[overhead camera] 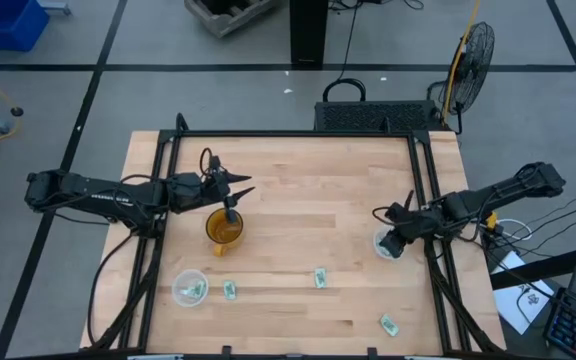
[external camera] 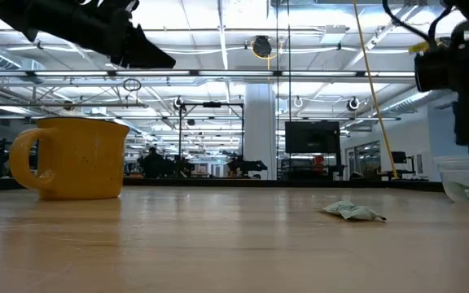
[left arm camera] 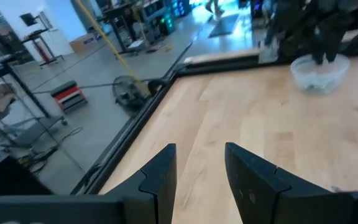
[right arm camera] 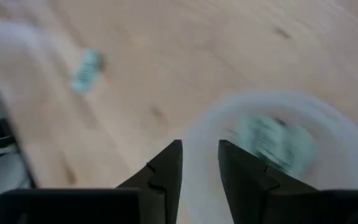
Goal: Pick and place Stevia / Truvia into bins
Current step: Put the stevia packet into the left transparent container
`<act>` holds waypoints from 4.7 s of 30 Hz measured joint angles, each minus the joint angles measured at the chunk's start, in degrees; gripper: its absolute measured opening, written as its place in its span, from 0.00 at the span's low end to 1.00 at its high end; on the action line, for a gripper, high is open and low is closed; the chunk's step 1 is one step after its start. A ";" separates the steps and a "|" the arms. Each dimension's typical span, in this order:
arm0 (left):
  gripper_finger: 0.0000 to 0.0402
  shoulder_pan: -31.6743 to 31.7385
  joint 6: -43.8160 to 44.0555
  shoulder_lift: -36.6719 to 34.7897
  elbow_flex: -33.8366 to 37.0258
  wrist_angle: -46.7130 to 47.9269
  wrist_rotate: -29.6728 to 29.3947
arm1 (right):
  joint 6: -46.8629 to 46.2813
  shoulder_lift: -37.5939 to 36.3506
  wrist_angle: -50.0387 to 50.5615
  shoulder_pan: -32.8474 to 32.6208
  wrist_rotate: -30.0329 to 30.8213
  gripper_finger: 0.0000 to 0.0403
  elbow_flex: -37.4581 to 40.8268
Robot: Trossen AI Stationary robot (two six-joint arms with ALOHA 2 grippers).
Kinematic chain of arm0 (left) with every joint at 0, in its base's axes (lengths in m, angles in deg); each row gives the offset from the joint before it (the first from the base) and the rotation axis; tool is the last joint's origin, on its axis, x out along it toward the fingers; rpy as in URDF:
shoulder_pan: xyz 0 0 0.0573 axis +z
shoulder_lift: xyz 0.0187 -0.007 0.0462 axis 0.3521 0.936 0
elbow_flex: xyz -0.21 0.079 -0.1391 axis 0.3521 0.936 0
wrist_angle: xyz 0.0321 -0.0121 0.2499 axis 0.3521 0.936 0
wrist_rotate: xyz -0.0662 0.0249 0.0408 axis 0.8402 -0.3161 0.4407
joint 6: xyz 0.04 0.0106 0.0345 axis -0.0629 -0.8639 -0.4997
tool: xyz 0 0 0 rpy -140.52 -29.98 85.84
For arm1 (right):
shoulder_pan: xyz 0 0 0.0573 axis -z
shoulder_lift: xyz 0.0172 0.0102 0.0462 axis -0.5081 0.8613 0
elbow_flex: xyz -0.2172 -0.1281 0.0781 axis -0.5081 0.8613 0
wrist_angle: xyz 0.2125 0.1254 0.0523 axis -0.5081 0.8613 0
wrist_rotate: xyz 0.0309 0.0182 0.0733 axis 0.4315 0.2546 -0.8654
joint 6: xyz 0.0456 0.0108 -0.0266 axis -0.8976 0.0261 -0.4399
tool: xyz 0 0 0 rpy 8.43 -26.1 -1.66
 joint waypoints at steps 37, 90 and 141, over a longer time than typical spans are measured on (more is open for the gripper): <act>0.36 -12.73 1.07 58.21 -36.50 -2.92 31.95 | 45.17 0.85 -82.51 1.65 28.14 0.23 25.78; 0.03 -12.88 6.59 68.30 -42.65 -0.61 25.66 | 56.70 12.33 -65.14 0.24 25.75 0.18 2.23; 0.07 -53.16 75.23 11.26 -13.59 58.07 12.80 | 50.48 12.37 -61.03 0.11 25.75 0.18 3.28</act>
